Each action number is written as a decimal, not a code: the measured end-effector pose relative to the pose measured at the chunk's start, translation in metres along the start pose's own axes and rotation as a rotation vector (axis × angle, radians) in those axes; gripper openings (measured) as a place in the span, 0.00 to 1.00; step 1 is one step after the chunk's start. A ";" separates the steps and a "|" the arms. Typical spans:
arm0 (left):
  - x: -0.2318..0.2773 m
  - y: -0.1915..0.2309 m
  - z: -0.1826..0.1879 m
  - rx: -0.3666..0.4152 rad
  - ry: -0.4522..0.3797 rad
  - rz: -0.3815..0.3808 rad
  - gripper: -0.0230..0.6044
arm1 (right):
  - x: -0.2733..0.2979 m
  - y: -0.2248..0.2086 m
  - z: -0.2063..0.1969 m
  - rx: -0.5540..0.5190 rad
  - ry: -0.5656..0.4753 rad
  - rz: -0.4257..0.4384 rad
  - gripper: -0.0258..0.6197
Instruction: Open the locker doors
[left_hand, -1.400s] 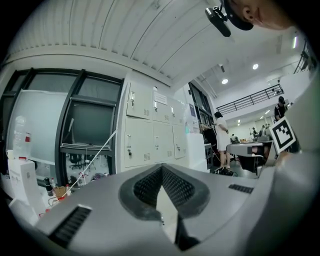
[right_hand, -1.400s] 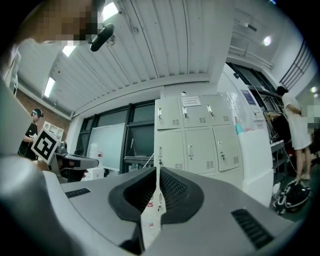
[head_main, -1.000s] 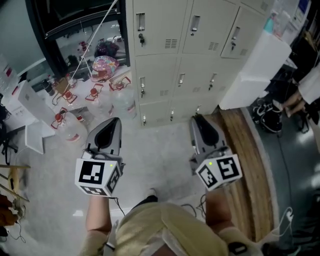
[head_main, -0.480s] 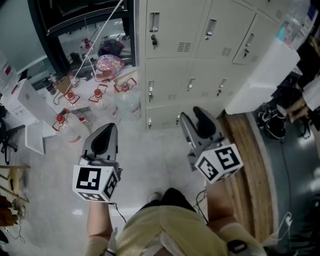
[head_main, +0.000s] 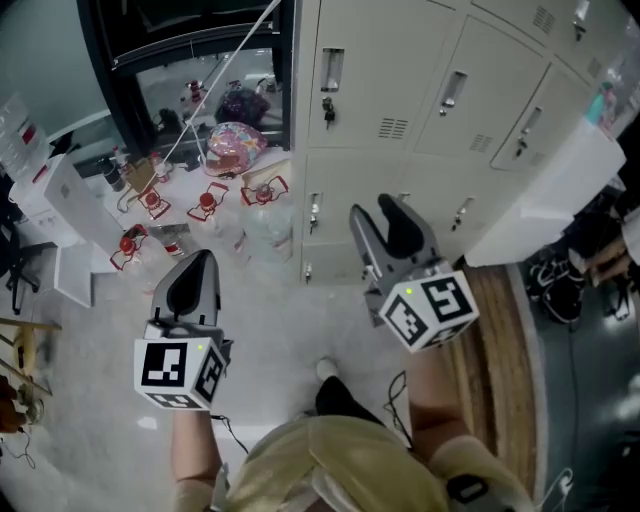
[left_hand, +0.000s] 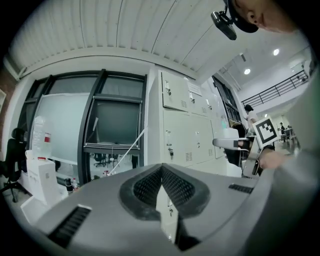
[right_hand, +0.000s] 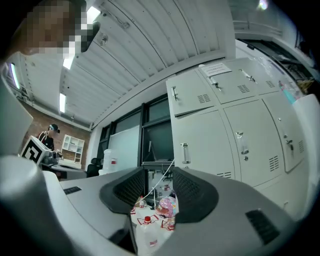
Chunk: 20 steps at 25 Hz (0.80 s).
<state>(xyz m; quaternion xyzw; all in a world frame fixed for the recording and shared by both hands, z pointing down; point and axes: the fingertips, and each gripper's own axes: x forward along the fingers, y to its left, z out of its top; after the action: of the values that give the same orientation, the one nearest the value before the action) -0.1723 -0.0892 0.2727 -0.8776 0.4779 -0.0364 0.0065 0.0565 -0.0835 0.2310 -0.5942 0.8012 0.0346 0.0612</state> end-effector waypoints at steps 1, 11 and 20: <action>0.010 0.001 0.002 0.001 -0.003 0.011 0.04 | 0.013 -0.007 0.000 -0.006 -0.002 0.011 0.28; 0.085 0.008 0.012 0.009 -0.003 0.102 0.04 | 0.121 -0.067 0.005 -0.005 -0.024 0.067 0.28; 0.099 0.017 0.010 0.020 0.020 0.218 0.04 | 0.201 -0.088 0.013 -0.039 -0.057 0.108 0.28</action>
<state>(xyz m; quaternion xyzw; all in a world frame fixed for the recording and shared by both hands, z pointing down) -0.1320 -0.1815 0.2673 -0.8200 0.5700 -0.0493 0.0144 0.0843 -0.2979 0.1917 -0.5499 0.8293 0.0702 0.0706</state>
